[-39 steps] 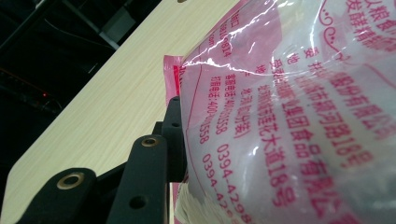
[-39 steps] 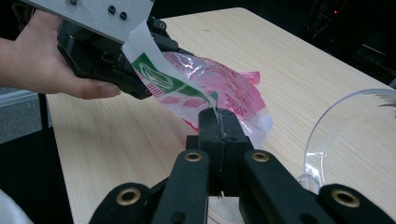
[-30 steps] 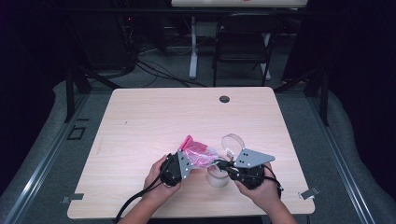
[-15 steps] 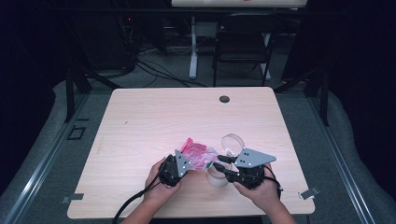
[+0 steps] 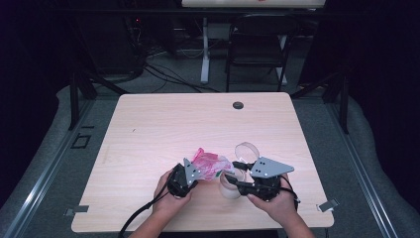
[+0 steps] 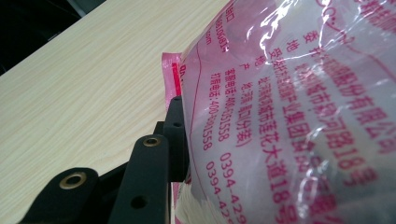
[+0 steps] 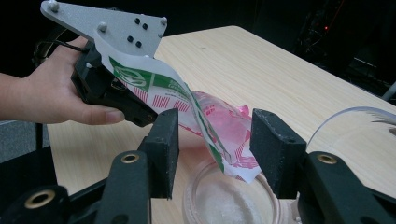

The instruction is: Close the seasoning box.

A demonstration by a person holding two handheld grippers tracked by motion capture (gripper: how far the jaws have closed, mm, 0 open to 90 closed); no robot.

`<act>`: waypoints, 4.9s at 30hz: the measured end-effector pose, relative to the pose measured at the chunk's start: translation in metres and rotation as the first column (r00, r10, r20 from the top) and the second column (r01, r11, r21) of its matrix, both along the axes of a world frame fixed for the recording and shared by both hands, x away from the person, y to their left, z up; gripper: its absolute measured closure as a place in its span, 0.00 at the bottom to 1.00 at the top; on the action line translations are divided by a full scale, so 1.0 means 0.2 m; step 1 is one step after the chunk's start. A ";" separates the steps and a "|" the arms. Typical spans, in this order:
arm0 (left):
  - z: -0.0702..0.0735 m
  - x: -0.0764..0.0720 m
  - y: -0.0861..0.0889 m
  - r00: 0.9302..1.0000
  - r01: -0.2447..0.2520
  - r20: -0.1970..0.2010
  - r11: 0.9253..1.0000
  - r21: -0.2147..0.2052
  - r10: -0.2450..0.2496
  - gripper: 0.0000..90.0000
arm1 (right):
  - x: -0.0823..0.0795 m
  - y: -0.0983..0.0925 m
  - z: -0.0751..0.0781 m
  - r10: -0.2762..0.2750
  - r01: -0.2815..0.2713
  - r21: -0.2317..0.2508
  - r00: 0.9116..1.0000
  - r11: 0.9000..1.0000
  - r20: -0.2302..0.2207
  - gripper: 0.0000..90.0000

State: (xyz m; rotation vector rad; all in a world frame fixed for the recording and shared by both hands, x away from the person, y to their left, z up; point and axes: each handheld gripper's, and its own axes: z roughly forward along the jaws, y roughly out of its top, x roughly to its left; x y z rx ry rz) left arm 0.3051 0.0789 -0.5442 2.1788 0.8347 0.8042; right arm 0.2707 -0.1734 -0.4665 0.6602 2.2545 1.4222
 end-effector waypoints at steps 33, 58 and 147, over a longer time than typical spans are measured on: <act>0.02 0.07 0.25 0.988 -0.135 -0.096 0.977 -0.165 0.120 0.76 | 0.02 -0.04 -0.01 -0.015 0.016 0.046 1.000 0.999 -0.024 0.59; 0.01 0.08 0.81 0.905 -0.425 -0.091 0.884 -0.197 0.415 0.76 | 0.00 -0.06 -0.01 -0.031 0.032 0.042 0.999 0.999 -0.015 0.58; 0.02 -0.09 0.46 0.984 -0.169 -0.084 0.972 -0.162 0.158 0.30 | -0.03 -0.13 0.04 -0.082 0.082 0.071 0.997 0.994 0.003 0.63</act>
